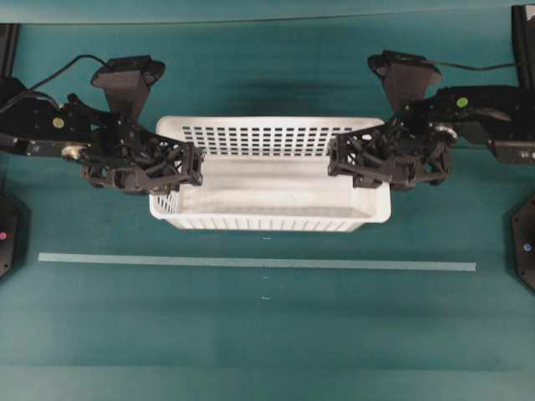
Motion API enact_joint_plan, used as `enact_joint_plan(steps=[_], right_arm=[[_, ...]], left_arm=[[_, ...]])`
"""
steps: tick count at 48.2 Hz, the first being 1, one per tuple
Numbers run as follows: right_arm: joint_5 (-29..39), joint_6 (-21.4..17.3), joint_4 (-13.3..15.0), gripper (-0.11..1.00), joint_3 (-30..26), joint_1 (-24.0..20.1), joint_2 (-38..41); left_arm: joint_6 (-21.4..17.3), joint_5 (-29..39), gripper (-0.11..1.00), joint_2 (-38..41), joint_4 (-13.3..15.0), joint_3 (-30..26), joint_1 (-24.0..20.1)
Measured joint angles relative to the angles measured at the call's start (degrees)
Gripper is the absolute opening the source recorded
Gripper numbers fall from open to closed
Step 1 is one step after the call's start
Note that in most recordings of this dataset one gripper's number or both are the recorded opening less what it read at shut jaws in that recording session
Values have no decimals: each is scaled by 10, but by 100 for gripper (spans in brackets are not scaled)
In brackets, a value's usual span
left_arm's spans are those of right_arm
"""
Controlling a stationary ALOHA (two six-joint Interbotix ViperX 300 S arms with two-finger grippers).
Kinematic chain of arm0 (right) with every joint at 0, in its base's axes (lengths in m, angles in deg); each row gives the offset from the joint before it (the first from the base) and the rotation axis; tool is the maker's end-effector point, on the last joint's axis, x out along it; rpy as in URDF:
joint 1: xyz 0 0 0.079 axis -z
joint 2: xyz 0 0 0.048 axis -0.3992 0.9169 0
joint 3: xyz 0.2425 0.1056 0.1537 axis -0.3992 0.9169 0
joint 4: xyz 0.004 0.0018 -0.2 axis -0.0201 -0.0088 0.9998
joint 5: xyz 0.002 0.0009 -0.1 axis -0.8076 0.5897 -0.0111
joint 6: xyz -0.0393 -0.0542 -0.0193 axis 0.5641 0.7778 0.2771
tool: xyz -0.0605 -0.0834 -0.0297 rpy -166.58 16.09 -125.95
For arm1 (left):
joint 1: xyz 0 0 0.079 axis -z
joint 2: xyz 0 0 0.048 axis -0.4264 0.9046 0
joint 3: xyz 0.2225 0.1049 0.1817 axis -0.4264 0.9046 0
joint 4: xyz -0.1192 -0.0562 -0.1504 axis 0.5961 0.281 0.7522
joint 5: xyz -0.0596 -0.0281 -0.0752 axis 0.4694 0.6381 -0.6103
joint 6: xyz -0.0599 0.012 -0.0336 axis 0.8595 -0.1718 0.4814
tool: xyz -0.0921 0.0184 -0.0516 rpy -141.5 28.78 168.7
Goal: Lift the white basket with both hands.
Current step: 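Lift the basket with both grippers and pull it toward the front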
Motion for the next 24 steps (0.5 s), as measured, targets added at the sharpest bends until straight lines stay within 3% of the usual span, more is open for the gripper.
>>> enact_joint_plan(steps=[24], right_arm=[[-7,-61,0,16,8,-75,-4]], left_arm=[[54,4,-1,-4,-2,6,69]])
